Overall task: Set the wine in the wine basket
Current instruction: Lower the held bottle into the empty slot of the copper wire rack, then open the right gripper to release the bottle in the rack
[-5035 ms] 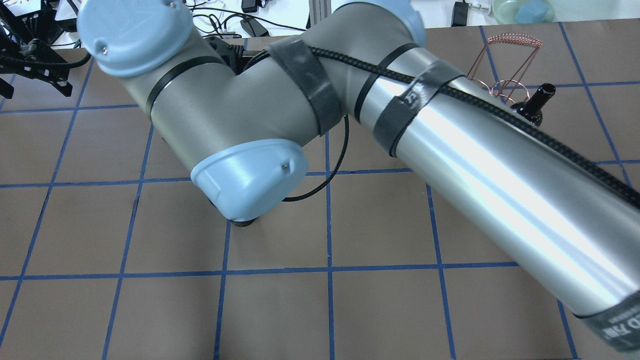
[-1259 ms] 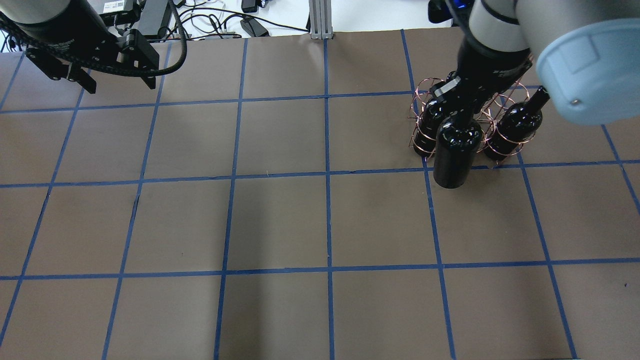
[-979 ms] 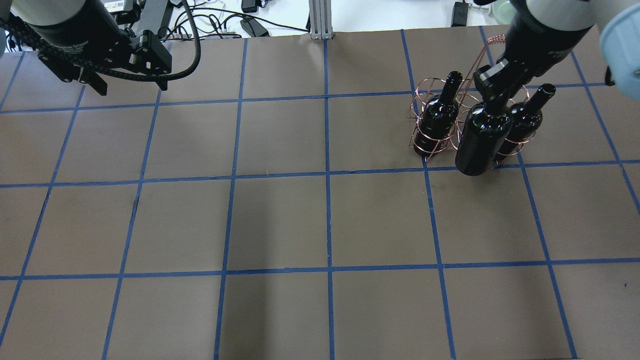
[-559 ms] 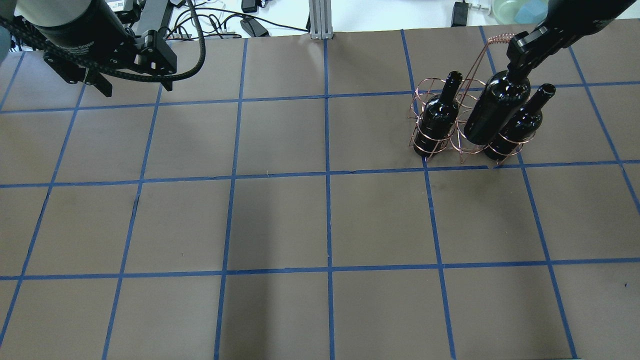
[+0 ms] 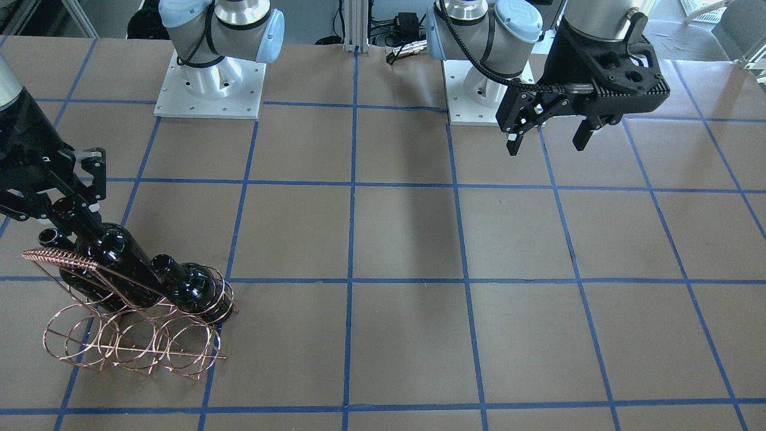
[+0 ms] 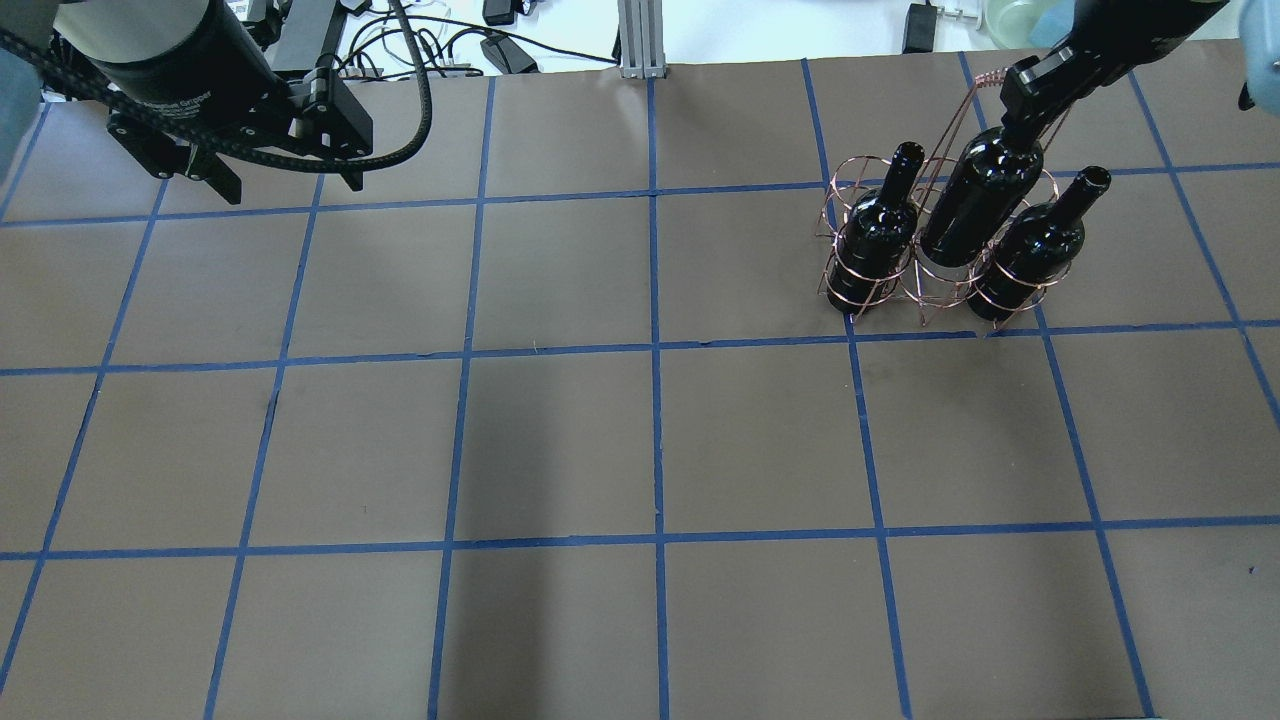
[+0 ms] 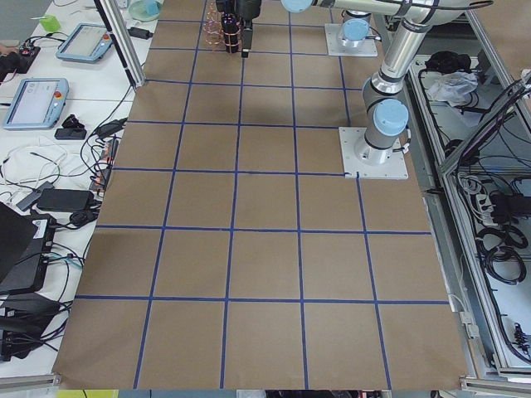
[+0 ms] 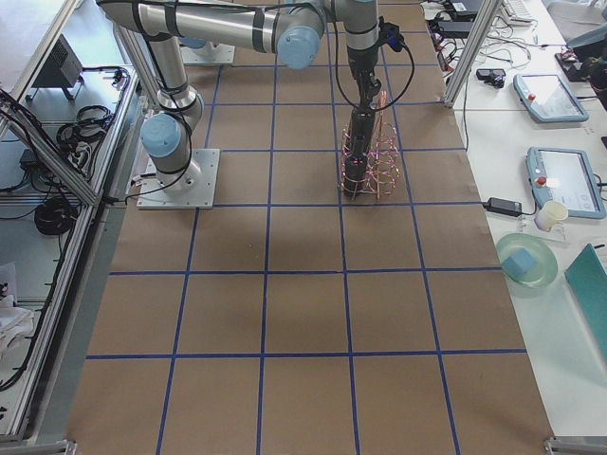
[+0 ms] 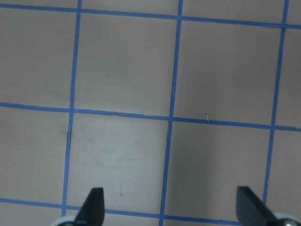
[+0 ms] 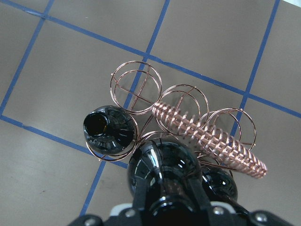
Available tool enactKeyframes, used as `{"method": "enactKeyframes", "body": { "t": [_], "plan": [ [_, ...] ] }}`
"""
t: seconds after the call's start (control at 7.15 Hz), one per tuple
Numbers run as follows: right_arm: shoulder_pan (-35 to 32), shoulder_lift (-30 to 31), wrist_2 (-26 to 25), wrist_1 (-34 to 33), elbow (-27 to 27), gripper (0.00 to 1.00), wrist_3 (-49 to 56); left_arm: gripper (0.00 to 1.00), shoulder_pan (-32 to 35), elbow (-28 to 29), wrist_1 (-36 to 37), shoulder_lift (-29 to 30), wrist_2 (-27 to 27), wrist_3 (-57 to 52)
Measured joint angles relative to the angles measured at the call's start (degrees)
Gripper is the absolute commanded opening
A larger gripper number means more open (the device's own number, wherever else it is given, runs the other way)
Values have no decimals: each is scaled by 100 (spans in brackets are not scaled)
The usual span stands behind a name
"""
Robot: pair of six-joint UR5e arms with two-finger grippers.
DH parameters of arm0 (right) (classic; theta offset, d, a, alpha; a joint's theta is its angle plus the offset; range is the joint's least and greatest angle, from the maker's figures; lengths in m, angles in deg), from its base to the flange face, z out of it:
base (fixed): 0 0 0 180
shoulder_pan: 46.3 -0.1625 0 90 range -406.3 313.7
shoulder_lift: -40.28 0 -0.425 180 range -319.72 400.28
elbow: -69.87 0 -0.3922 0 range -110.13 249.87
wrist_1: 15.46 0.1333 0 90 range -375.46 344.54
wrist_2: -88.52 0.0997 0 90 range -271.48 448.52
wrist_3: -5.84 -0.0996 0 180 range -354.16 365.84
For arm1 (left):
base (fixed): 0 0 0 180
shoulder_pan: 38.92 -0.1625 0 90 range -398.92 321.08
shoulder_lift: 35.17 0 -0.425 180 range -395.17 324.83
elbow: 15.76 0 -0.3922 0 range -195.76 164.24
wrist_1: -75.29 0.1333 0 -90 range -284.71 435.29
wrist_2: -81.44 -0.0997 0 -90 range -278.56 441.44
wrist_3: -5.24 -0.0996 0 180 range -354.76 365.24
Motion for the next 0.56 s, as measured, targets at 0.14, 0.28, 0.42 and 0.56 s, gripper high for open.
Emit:
{"method": "enactKeyframes", "body": {
  "t": [0.14,0.28,0.42,0.56],
  "plan": [
    [0,-52,0,-17,6,46,7,100,2,-11,-24,1,2,8],
    [-4,-105,2,-19,15,64,8,100,4,-21,-33,7,6,11],
    [-7,-132,4,-22,22,80,6,100,5,-25,-36,14,10,12],
    [-7,-145,4,-44,33,90,2,100,5,-30,-42,16,11,13]
  ]
}}
